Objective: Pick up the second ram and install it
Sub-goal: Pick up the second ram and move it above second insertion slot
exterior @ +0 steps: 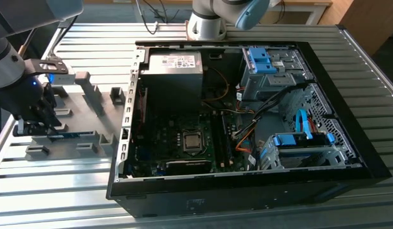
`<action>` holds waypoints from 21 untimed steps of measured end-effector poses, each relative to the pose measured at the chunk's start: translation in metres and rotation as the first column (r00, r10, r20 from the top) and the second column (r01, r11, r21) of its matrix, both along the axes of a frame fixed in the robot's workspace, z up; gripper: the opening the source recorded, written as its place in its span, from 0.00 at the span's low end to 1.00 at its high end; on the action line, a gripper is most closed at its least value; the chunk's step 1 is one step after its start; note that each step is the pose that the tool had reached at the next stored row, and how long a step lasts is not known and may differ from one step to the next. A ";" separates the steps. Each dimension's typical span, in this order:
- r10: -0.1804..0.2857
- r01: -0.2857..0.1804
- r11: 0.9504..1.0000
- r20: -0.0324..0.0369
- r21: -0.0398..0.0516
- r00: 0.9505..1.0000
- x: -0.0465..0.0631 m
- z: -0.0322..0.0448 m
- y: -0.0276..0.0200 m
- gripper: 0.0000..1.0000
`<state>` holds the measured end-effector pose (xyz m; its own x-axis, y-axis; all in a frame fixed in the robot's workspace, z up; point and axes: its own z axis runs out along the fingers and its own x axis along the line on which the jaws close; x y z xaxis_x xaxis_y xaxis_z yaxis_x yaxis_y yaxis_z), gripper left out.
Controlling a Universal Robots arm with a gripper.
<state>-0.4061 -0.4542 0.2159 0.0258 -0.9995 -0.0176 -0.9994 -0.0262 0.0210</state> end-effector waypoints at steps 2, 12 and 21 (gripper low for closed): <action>0.000 0.000 1.000 0.000 0.000 1.000 0.000 -0.0015 0.0000 0.32; 0.000 0.000 1.000 0.001 0.000 1.000 0.000 -0.0087 -0.0003 0.32; 0.000 0.000 1.000 0.001 0.000 1.000 0.000 -0.0132 -0.0005 0.32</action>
<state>-0.4061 -0.4547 0.2027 0.0258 -0.9995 -0.0174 -0.9995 -0.0262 0.0196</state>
